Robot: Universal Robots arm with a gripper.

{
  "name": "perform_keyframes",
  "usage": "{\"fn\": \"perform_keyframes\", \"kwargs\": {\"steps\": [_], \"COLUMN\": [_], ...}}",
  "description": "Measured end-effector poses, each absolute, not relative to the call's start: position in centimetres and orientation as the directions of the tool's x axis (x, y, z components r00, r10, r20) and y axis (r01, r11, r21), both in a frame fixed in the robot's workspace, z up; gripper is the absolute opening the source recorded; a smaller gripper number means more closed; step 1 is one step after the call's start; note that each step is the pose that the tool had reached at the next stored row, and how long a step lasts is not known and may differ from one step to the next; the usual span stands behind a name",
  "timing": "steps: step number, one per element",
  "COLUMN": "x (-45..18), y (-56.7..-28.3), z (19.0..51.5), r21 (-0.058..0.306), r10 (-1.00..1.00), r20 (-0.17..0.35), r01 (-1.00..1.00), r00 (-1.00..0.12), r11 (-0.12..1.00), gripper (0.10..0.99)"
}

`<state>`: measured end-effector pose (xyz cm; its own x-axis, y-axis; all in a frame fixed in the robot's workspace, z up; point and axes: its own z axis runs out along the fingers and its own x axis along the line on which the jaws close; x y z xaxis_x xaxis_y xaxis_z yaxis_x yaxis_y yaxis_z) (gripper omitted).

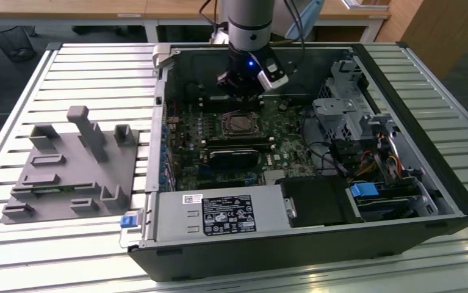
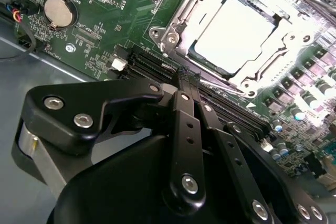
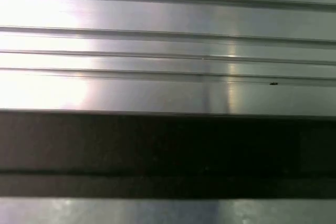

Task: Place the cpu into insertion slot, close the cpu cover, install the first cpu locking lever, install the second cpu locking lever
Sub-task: 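Install the first cpu locking lever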

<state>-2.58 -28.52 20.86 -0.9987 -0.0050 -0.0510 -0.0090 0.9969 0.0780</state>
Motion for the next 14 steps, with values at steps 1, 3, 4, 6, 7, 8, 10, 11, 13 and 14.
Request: {"fn": "perform_keyframes", "kwargs": {"steps": [1, 3, 4, 6, 7, 8, 10, 11, 13, 14], "x": [-2.55, -2.48, -2.45, -2.41, -2.40, -2.39, -2.37, -2.37, -2.37, -2.37], "y": [-28.52, -28.51, -28.51, -28.51, -28.51, -28.51, -28.51, -28.51, -28.51, -28.51], "z": [20.74, 20.49, 20.39, 20.19, 20.10, 20.04, 20.01, 20.01, 20.01, 20.03], "r21": [0.078, 0.078, 0.078, 0.078, 0.078, 0.078, 0.077, 0.077, 0.078, 0.077], "r10": [-0.005, -0.005, -0.005, -0.005, -0.005, -0.005, -0.005, -0.005, -0.005, -0.005], "r20": [-0.051, -0.051, -0.051, -0.050, -0.050, -0.050, -0.050, -0.050, -0.050, -0.050], "r01": [-0.009, -0.009, -0.009, -0.009, -0.009, -0.009, -0.009, -0.009, -0.009, -0.009], "r00": [-0.999, -0.999, -0.999, -0.999, -0.999, -0.999, -0.999, -0.999, -0.999, -0.999], "r11": [0.997, 0.997, 0.997, 0.997, 0.997, 0.997, 0.997, 0.997, 0.997, 0.997], "gripper": [0.106, 0.106, 0.106, 0.106, 0.106, 0.106, 0.106, 0.106, 0.106, 0.106]}}
